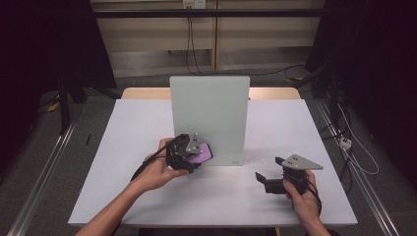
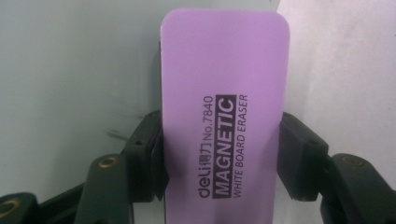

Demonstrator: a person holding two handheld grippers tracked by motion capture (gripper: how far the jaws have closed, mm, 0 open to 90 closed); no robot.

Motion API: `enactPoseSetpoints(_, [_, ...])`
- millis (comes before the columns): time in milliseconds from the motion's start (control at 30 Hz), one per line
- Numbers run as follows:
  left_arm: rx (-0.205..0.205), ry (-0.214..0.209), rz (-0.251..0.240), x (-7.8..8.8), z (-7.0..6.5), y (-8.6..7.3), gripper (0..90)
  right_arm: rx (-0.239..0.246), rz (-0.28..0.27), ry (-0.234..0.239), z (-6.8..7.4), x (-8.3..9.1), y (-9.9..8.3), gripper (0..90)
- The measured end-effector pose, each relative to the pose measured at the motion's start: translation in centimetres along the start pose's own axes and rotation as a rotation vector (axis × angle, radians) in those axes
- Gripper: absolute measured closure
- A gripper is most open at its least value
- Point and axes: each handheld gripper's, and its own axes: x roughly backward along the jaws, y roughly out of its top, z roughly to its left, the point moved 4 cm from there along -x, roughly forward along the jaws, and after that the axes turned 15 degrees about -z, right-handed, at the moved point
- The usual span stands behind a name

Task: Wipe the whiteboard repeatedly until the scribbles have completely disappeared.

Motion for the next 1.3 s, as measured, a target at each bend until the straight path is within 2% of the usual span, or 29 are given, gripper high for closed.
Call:
enactPoseSetpoints(33, [-0.001, 0.006, 0.000, 0.3, 0.2, 0.1, 41.2, 0.000, 0.000, 0.000, 0.0, 0.0, 0.0, 6.1])
enactPoseSetpoints(67, [0.001, -0.010, -0.001, 0.6, 0.5, 0.3, 41.1, 0.000, 0.000, 0.000, 0.0, 0.0, 0.0, 6.1])
enactPoseSetpoints(100, [0.007, 0.017, -0.013, 1.0, 0.8, 0.4, 41.2, 0.000, 0.000, 0.000, 0.0, 0.0, 0.0, 6.1])
enactPoseSetpoints(167, [0.026, 0.039, -0.040, 1.6, 1.5, 0.6, 41.2, 0.003, 0.002, 0.000, 0.0, 0.0, 0.0, 6.2])
enactPoseSetpoints(333, [0.035, 0.079, -0.071, 3.2, 3.0, 1.4, 41.2, 0.006, 0.001, 0.000, 0.0, -0.1, 0.0, 6.2])
enactPoseSetpoints(400, [0.042, 0.102, -0.100, 3.8, 3.6, 1.9, 41.2, 0.006, 0.001, -0.001, 0.0, -0.1, 0.0, 6.2])
enactPoseSetpoints(567, [0.046, 0.155, -0.128, 5.5, 5.2, 3.3, 41.2, 0.006, 0.002, -0.001, 0.0, -0.1, 0.0, 6.1])
enactPoseSetpoints(667, [0.069, 0.175, -0.157, 5.8, 5.7, 3.6, 41.2, 0.006, 0.001, 0.001, 0.0, -0.1, 0.0, 6.2])
enactPoseSetpoints(767, [0.052, 0.178, -0.141, 5.3, 5.0, 3.2, 41.1, 0.005, 0.001, 0.000, 0.0, 0.0, 0.0, 6.2])
enactPoseSetpoints(967, [0.003, 0.104, -0.077, 3.1, 2.9, 2.0, 41.1, 0.003, 0.003, 0.001, 0.1, -0.1, 0.0, 6.1])
enactPoseSetpoints(1133, [-0.023, 0.066, -0.061, 1.0, 1.0, 1.4, 41.1, 0.003, 0.004, -0.002, 0.1, -0.1, 0.0, 6.3])
enactPoseSetpoints(1167, [-0.017, 0.047, -0.058, 0.5, 0.6, 1.2, 41.1, 0.004, 0.003, -0.001, 0.1, -0.1, 0.0, 6.3])
enactPoseSetpoints(1233, [-0.037, 0.010, -0.021, -0.4, -0.2, 0.8, 41.1, 0.001, 0.003, 0.000, 0.1, -0.1, 0.0, 6.3])
enactPoseSetpoints(1300, [-0.037, 0.019, -0.022, -0.9, -0.7, 0.8, 41.1, 0.003, 0.002, 0.001, 0.1, -0.1, 0.0, 6.3])
